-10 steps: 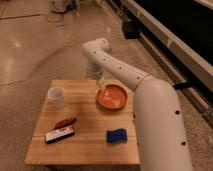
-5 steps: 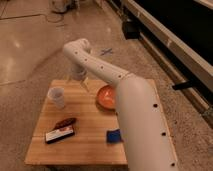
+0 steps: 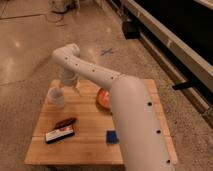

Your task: Pick up the ceramic cup

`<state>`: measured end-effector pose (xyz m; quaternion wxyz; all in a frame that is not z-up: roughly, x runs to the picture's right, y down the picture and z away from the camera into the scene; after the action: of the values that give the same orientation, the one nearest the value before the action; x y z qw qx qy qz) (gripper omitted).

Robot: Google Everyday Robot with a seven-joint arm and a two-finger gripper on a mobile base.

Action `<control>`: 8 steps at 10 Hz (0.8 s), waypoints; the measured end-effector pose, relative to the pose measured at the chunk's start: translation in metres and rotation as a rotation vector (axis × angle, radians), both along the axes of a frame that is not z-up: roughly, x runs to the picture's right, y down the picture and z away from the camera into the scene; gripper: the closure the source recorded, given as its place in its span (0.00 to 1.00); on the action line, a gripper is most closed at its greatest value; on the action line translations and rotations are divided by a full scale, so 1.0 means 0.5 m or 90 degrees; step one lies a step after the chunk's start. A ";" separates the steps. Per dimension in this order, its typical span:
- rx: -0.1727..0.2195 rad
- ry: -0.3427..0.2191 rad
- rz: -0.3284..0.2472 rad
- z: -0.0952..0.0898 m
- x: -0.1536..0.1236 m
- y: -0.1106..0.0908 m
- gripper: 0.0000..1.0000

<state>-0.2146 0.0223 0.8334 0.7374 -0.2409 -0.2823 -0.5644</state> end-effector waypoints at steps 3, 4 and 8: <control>-0.002 -0.014 -0.021 0.001 -0.027 0.025 0.20; 0.003 -0.010 -0.023 0.021 -0.030 0.030 0.20; 0.021 -0.011 -0.018 0.069 -0.060 0.033 0.21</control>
<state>-0.2448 0.0387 0.8681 0.7305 -0.2276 -0.2760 -0.5816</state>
